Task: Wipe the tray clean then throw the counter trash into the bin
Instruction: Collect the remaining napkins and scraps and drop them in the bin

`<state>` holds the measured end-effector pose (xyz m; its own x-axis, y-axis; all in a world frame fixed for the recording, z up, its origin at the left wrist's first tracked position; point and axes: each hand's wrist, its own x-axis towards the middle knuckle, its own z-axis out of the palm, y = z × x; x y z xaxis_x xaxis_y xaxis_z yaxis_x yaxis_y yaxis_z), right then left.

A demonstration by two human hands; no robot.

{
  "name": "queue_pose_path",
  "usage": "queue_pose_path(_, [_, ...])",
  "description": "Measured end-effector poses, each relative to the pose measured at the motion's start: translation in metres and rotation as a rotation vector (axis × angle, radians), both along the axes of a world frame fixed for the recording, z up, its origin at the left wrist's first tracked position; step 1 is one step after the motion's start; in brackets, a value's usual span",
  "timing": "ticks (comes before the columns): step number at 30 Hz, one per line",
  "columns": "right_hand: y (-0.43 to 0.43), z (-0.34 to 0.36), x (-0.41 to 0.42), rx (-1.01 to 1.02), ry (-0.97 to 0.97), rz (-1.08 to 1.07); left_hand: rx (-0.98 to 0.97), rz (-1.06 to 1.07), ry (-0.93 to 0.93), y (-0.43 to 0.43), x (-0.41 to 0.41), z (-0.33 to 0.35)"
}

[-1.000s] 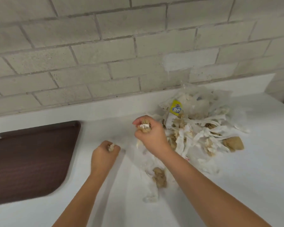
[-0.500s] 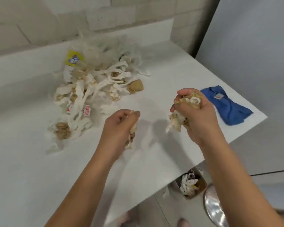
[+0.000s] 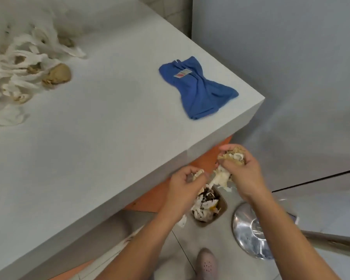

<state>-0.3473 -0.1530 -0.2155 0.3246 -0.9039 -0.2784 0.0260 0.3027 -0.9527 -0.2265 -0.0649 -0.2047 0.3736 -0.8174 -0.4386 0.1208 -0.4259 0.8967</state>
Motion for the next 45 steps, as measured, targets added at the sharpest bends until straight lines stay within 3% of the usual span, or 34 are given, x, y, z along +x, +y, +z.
queue_pose_path(4, [-0.01, -0.131, -0.03, 0.1, 0.204, -0.058, 0.23, 0.077, 0.009, -0.027, -0.015, -0.132])
queue_pose_path(7, [-0.008, -0.228, -0.042, 0.166, 0.34, -0.109, 0.292, 0.034, -0.05, -0.038, -0.026, -0.234])
queue_pose_path(11, [-0.002, -0.362, -0.055, 0.114, 0.521, -0.111, 0.329, -0.196, -0.302, -0.044, -0.049, -0.376])
queue_pose_path(14, [0.006, -0.435, -0.061, 0.069, 0.683, -0.024, 0.292, -0.399, -0.443, -0.035, -0.065, -0.444])
queue_pose_path(18, [0.012, -0.491, -0.063, -0.054, 0.842, 0.169, 0.208, -0.601, -0.65, -0.022, -0.075, -0.495])
queue_pose_path(23, [0.026, -0.507, -0.061, -0.151, 1.217, 0.702, 0.277, -1.053, -0.918, -0.018, -0.072, -0.516])
queue_pose_path(27, [0.033, -0.504, -0.064, -0.345, 1.281, 0.667, 0.228, -1.021, -1.234, -0.023, -0.067, -0.51])
queue_pose_path(31, [0.027, -0.501, -0.057, -0.266, 1.239, 0.822, 0.354, -0.886, -1.081, -0.02, -0.065, -0.512])
queue_pose_path(37, [0.011, -0.524, -0.039, -0.064, 1.357, 0.943, 0.508, -0.922, -0.868, -0.019, -0.072, -0.537])
queue_pose_path(42, [0.01, -0.553, -0.033, -0.078, 1.432, 1.078, 0.671, -0.986, -0.656, -0.023, -0.074, -0.556])
queue_pose_path(45, [0.003, -0.549, -0.032, -0.082, 1.41, 1.181, 0.664, -1.05, -0.585, -0.031, -0.067, -0.554])
